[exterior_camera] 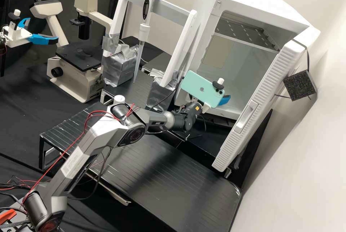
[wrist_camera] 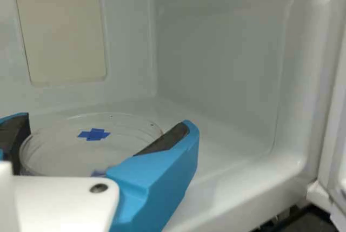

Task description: Move the petri dish to the incubator

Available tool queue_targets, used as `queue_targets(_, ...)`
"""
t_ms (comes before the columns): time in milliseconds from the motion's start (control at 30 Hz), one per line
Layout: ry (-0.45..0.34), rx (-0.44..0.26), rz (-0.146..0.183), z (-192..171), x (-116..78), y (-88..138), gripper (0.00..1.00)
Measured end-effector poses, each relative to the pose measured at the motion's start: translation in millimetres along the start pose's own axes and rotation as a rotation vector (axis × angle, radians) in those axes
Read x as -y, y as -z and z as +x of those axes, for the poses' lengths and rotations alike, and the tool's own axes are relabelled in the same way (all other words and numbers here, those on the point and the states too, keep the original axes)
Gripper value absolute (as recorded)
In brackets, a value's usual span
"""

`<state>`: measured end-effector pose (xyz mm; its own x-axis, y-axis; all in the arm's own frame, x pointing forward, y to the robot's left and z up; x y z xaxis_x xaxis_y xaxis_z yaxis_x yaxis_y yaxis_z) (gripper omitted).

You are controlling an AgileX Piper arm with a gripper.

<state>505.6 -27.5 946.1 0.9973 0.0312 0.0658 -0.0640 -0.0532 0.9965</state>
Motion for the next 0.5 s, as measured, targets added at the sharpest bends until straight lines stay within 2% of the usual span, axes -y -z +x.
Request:
queue_targets(367, 0.008, 0.003, -0.005, 2.7, 3.5, -4.9, 0.0)
queue_targets(400, 0.008, 0.004, -0.005, 2.7, 3.7, -5.1, 1.0)
queue_targets(500, 0.011, 0.003, -0.007, 2.9, 4.3, -5.7, 1.0)
